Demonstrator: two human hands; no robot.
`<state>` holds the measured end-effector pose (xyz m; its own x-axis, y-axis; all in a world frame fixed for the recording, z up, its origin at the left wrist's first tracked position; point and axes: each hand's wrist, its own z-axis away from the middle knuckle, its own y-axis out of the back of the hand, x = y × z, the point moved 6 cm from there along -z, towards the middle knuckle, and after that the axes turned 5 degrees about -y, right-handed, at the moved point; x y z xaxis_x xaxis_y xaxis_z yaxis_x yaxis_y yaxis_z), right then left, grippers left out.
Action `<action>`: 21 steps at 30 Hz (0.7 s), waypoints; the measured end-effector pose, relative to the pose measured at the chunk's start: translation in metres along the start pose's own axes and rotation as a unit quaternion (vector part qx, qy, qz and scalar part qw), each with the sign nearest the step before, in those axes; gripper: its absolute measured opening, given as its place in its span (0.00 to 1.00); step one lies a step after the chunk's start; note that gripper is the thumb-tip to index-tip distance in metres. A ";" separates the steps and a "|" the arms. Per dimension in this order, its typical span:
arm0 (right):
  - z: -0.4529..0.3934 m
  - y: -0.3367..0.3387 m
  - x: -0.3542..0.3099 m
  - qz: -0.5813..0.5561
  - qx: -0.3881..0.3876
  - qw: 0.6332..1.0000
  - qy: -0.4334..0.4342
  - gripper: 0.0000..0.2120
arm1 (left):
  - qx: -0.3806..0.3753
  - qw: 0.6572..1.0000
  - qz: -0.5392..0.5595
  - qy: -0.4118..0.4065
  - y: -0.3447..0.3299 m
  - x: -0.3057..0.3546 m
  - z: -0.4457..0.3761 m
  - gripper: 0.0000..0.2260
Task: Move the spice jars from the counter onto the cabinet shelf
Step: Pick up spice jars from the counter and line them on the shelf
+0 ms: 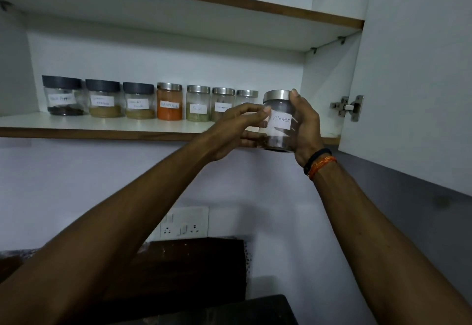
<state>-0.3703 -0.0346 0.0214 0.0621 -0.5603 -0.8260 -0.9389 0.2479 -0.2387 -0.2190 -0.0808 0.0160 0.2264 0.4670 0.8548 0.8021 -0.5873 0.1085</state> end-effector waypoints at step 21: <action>-0.063 0.009 0.012 0.017 -0.009 0.999 0.042 0.24 | -0.055 0.992 -0.111 0.018 -0.001 0.012 -0.098 0.20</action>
<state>-0.3995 -0.0888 0.0418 0.0028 -0.6167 -0.7872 -0.9458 0.2540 -0.2024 -0.2709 -0.1390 0.0760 0.0298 0.5701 0.8211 0.7640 -0.5427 0.3490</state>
